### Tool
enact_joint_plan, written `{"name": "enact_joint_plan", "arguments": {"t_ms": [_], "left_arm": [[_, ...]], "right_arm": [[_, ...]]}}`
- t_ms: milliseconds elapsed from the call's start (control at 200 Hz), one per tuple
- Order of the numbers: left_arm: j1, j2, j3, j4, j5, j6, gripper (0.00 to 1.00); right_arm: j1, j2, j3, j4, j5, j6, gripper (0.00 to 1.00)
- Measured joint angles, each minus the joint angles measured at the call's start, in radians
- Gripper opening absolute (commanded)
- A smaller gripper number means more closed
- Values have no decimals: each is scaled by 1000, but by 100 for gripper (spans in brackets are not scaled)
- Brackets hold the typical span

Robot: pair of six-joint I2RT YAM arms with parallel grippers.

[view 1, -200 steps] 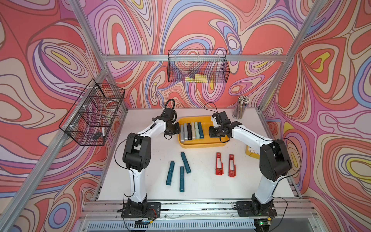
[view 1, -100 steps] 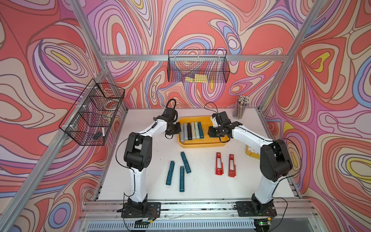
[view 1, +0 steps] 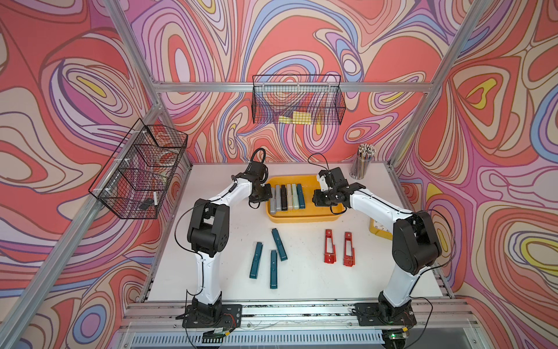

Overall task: Put the pruning pliers into the storage box
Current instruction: Move the storage box to the center of the board.

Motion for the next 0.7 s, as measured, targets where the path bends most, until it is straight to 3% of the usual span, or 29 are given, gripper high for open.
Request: {"name": "enact_joint_plan", "arguments": {"t_ms": [466,696], "left_arm": [[28,-24,-31,0,-23,1,9],[74,-73,-94,-2,-39,8,9]], "right_arm": [[16,-76,-77,9,-40,21,18],[89,-87,-92,24,-41,46,18]]}}
